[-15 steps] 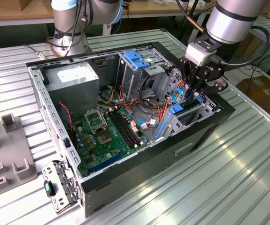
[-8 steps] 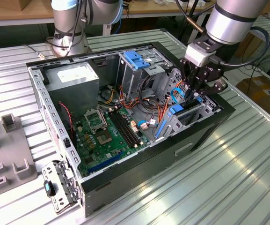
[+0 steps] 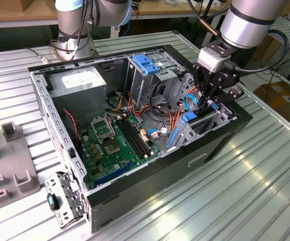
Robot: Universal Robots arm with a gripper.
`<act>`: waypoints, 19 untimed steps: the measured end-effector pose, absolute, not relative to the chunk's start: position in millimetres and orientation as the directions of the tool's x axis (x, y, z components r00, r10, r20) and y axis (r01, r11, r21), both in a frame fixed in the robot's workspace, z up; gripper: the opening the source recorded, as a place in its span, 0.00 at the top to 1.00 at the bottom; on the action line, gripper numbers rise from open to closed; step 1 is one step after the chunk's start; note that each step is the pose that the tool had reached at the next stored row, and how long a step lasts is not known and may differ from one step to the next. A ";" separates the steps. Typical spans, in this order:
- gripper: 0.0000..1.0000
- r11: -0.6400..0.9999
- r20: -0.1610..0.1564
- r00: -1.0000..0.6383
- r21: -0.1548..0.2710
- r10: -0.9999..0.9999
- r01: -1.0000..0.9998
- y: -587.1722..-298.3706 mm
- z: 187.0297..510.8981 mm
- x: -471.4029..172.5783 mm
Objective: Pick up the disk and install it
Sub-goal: 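Insert the first disk wire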
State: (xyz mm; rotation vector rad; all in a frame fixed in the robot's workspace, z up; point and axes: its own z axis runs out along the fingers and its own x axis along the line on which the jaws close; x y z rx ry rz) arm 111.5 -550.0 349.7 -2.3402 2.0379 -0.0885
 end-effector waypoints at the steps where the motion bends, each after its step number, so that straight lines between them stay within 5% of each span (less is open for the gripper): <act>1: 0.84 -0.136 0.019 0.135 -0.065 -0.991 -0.989 -550.3 349.7 111.5; 19: 0.84 -0.126 0.019 0.125 -0.065 -0.992 -0.990 -550.5 347.5 112.0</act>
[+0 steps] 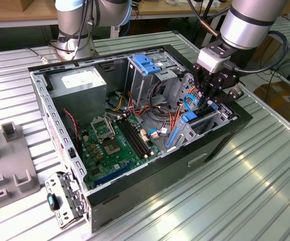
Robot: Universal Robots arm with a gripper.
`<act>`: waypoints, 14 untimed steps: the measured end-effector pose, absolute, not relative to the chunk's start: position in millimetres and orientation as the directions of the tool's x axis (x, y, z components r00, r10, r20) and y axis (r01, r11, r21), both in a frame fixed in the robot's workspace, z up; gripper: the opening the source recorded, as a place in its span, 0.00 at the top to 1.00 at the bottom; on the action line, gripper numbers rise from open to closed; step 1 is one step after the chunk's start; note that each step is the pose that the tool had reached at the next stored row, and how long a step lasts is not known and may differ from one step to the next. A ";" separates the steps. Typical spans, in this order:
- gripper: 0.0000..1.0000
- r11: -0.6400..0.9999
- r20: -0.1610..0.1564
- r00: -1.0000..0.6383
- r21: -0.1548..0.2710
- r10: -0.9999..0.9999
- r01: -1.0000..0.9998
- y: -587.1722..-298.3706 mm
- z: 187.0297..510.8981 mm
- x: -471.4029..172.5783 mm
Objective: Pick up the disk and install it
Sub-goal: 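Insert the first disk wire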
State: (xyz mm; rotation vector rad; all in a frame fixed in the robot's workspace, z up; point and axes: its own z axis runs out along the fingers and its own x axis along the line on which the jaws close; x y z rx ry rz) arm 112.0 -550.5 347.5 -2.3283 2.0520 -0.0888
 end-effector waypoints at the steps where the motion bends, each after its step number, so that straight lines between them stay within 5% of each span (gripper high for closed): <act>1: 0.84 -0.126 0.019 0.125 -0.065 -0.992 -0.990 -550.5 347.2 112.0; 14: 0.84 -0.126 0.019 0.125 -0.065 -0.992 -0.990 -550.5 342.9 112.0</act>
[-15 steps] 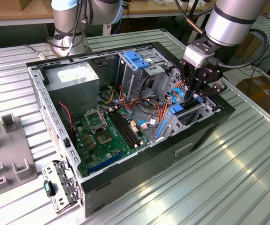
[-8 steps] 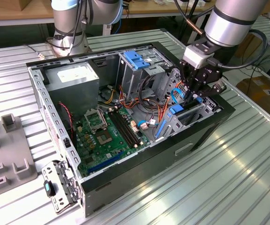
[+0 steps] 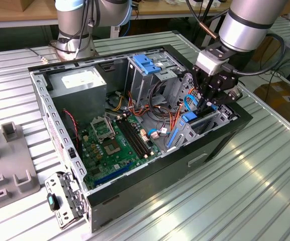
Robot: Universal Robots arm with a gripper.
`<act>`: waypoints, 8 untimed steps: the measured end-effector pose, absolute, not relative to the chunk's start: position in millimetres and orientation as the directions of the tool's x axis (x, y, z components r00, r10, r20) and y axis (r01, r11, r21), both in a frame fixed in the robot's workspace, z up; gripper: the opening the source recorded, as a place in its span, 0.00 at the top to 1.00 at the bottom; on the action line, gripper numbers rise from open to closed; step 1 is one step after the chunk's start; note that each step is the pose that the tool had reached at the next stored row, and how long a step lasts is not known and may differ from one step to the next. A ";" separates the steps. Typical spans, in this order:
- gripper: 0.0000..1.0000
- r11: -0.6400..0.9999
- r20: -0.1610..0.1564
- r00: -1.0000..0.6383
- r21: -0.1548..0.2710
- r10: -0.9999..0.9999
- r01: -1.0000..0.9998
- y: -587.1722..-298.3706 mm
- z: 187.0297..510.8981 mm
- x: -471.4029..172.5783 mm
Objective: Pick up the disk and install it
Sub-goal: 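Insert the first disk wire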
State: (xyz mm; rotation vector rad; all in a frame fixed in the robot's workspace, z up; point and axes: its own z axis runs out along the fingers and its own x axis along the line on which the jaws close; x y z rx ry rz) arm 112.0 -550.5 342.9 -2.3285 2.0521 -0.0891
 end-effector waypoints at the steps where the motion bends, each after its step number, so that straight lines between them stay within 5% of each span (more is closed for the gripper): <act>1: 0.84 -0.126 0.019 0.125 -0.065 -0.992 -0.990 -550.5 342.7 112.0; 8: 0.84 -0.126 0.019 0.125 -0.065 -0.992 -0.990 -550.5 341.7 112.0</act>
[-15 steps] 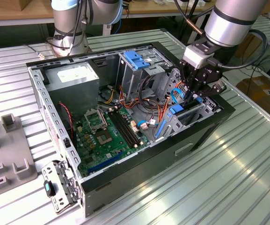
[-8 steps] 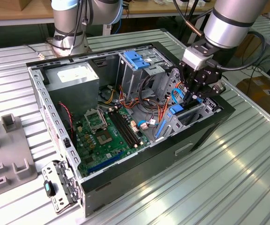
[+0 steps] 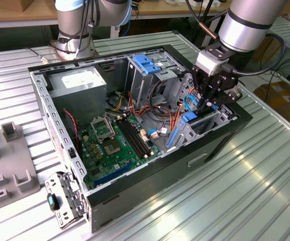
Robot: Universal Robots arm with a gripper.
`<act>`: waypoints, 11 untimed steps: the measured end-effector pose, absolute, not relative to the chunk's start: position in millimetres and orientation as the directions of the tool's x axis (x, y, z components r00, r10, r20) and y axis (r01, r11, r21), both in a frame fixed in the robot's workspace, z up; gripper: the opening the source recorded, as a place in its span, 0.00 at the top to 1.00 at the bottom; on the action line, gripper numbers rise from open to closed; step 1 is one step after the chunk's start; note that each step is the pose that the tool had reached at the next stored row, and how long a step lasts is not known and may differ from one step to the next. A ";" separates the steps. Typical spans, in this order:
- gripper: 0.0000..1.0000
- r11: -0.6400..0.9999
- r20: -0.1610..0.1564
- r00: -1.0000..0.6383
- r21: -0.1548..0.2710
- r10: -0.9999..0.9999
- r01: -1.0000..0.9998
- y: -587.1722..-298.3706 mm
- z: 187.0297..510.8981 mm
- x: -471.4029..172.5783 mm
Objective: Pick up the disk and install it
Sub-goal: 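Insert the first disk wire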
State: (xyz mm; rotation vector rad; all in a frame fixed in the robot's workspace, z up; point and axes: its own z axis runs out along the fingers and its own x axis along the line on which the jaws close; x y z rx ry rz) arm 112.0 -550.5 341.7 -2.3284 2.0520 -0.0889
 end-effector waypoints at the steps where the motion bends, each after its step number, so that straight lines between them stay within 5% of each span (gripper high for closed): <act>1: 0.84 -0.126 0.018 0.125 -0.065 -0.992 -0.990 -550.5 341.6 112.0; 6: 0.64 -0.126 0.019 0.125 -0.065 -0.992 -0.990 -550.5 341.5 112.0; 11: 0.64 -0.126 0.019 0.125 -0.065 -0.992 -0.990 -550.5 343.3 112.0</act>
